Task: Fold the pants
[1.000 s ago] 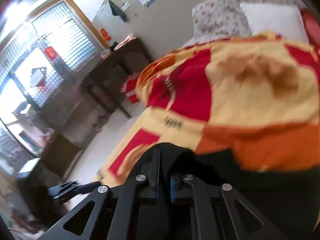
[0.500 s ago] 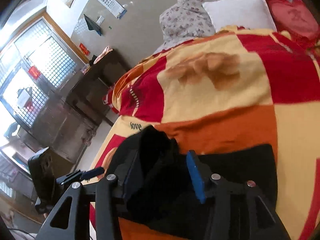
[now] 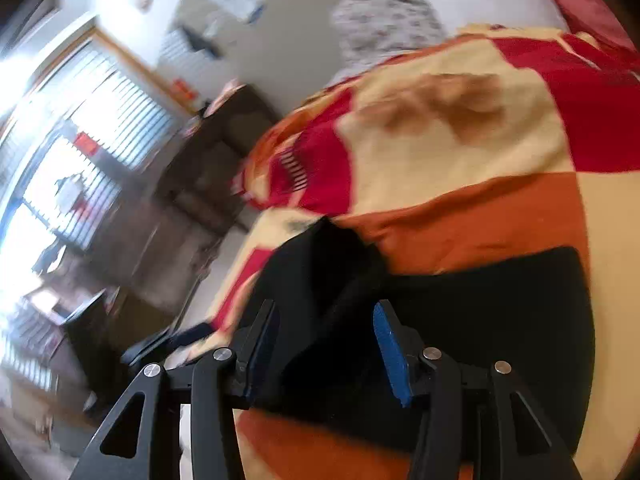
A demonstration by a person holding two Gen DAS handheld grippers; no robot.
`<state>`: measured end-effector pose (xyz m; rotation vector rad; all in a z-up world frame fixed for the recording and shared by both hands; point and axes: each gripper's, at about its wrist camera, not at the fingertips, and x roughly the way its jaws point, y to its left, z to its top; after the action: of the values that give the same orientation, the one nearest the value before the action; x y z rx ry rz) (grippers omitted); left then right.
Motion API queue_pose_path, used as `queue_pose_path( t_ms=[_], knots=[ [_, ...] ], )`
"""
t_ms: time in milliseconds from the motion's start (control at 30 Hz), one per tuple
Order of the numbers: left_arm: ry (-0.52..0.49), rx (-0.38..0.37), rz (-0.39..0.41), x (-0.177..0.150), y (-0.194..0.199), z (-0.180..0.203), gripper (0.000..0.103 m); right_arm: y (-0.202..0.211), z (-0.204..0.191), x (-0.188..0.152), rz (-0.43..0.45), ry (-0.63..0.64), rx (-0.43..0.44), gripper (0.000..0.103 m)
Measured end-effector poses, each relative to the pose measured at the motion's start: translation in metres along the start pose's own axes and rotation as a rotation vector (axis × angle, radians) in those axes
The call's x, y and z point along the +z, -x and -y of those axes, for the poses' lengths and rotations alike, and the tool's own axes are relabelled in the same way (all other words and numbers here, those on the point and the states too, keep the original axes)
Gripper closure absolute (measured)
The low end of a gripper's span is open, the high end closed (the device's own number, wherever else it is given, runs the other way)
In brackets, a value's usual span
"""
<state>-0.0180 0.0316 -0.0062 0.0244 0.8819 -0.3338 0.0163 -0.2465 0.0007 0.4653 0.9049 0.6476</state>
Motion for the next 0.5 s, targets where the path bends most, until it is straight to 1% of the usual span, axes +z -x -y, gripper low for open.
queue_pose_path(
  t_ms=[67, 133, 200, 233, 267, 300, 333, 433, 500],
  knots=[
    [-0.010, 0.013, 0.004, 0.000, -0.001, 0.001, 0.043, 0.000, -0.013, -0.009, -0.038, 0.035, 0.015, 0.055],
    [-0.010, 0.009, 0.003, -0.002, -0.002, 0.002, 0.043, -0.011, -0.015, -0.020, -0.099, 0.004, 0.024, 0.055],
    [-0.010, -0.002, -0.001, -0.005, -0.003, 0.004, 0.043, -0.024, -0.017, -0.030, -0.120, -0.004, 0.051, 0.057],
    [-0.011, -0.002, -0.004, -0.006, -0.003, 0.004, 0.043, -0.029, -0.018, -0.030, -0.111, -0.007, 0.058, 0.068],
    [-0.011, 0.001, -0.009, -0.007, -0.005, 0.005, 0.043, -0.036, -0.020, -0.029, -0.095, -0.003, 0.060, 0.082],
    [-0.011, 0.002, -0.013, -0.006, -0.005, 0.006, 0.043, -0.040, -0.024, -0.026, -0.076, 0.021, 0.055, 0.088],
    [-0.009, 0.001, -0.014, -0.005, -0.005, 0.006, 0.043, -0.042, -0.029, -0.021, -0.060, 0.051, 0.039, 0.094],
    [-0.011, -0.009, 0.006, 0.006, -0.001, 0.009, 0.043, -0.034, -0.048, -0.003, 0.001, 0.163, -0.044, 0.096],
    [-0.021, -0.008, 0.018, 0.015, -0.002, 0.015, 0.043, -0.033, -0.057, 0.010, 0.055, 0.251, -0.175, 0.096]
  ],
)
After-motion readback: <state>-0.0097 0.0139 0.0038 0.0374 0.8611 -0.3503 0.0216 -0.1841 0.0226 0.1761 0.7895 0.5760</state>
